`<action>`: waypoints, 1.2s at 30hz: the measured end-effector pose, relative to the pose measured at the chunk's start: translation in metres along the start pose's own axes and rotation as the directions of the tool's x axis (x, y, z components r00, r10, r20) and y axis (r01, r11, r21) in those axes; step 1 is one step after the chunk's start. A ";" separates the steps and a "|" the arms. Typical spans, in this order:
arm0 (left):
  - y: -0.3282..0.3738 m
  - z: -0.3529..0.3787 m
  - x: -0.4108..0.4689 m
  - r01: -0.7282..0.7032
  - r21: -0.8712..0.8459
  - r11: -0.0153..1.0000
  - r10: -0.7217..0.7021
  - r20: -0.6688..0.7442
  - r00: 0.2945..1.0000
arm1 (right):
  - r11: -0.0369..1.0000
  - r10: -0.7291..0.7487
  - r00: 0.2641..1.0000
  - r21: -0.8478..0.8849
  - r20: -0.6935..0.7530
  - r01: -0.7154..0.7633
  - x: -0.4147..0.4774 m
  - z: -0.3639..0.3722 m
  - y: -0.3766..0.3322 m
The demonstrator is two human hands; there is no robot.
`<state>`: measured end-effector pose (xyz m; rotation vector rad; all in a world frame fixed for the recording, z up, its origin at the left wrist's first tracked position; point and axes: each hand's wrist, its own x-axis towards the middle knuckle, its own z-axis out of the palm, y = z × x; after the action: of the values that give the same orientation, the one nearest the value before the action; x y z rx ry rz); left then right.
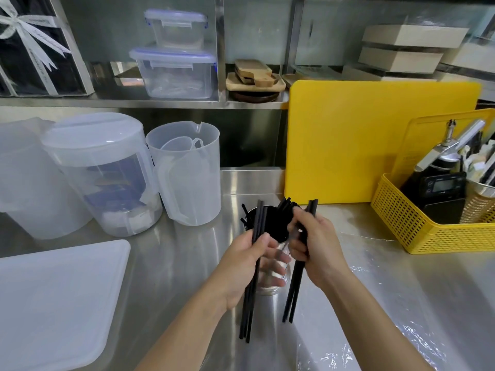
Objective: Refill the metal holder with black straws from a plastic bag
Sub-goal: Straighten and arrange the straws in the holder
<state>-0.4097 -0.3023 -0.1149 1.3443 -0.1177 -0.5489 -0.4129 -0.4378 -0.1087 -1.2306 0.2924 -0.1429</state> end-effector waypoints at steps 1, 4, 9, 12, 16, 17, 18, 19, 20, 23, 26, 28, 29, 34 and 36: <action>0.000 -0.001 0.002 0.012 -0.021 1.000 -0.014 -0.072 0.997 | 1.000 -0.028 0.998 0.000 -0.049 0.028 0.001 -0.001 -0.002; 0.002 -0.008 0.008 0.022 -0.167 0.986 -0.057 -0.210 0.976 | 0.978 -0.164 0.982 0.115 -0.098 0.175 0.001 -0.006 -0.013; 0.007 -0.024 0.014 0.087 -0.533 0.842 -0.223 -0.196 0.955 | 0.806 -0.442 0.871 0.332 -0.212 0.490 -0.010 -0.008 -0.043; 0.010 -0.018 0.011 0.199 -0.604 0.772 -0.283 -0.047 0.958 | 0.738 -0.517 0.817 0.350 -0.257 0.577 -0.019 0.005 -0.048; 0.011 -0.004 0.009 0.229 -0.582 0.780 -0.283 -0.003 0.959 | 0.736 -0.610 0.770 0.228 -0.188 0.638 -0.030 0.026 -0.029; 0.012 -0.003 0.010 0.212 -0.587 0.781 -0.291 -0.042 0.956 | 0.741 -0.633 0.761 0.176 -0.141 0.648 -0.033 0.028 -0.023; 0.012 -0.004 0.012 0.184 -0.593 0.784 -0.298 -0.100 0.949 | 0.736 -0.657 0.748 0.134 -0.092 0.663 -0.036 0.029 -0.018; 0.011 -0.007 0.013 0.157 -0.602 0.783 -0.306 -0.153 0.940 | 0.723 -0.683 0.729 0.101 -0.050 0.684 -0.038 0.029 -0.016; 0.010 -0.010 0.014 0.148 -0.617 0.773 -0.316 -0.172 0.933 | 0.704 -0.706 0.708 0.082 -0.020 0.705 -0.039 0.029 -0.016; 0.005 -0.009 0.004 0.314 -0.638 0.703 -0.378 0.038 0.925 | 0.656 -0.754 0.656 0.098 0.037 0.748 -0.039 0.029 -0.020; 0.003 -0.003 0.002 0.354 -0.607 0.711 -0.337 0.148 0.930 | 0.706 -0.705 0.691 0.060 0.163 0.706 -0.039 0.032 -0.007; 0.009 -0.004 0.008 0.271 -0.664 0.696 -0.248 0.131 0.960 | 0.751 -0.637 0.725 -0.002 0.261 0.660 -0.039 0.030 0.008; 0.014 -0.007 0.011 0.234 -0.710 0.664 -0.215 0.119 0.969 | 0.764 -0.605 0.731 -0.028 0.315 0.644 -0.040 0.028 0.015; 0.030 -0.014 0.025 0.046 -0.790 0.611 -0.186 -0.086 0.979 | 0.877 -0.385 0.768 -0.056 0.512 0.477 -0.028 0.010 0.020; 0.034 -0.020 0.032 -0.075 -0.852 0.518 -0.150 -0.176 0.973 | 0.903 -0.325 0.734 -0.034 0.597 0.428 -0.025 0.007 0.019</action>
<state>-0.3638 -0.2942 -0.0947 0.3958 0.3576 -0.3848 -0.4355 -0.4182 -0.1212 -1.4318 -0.5038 -0.0863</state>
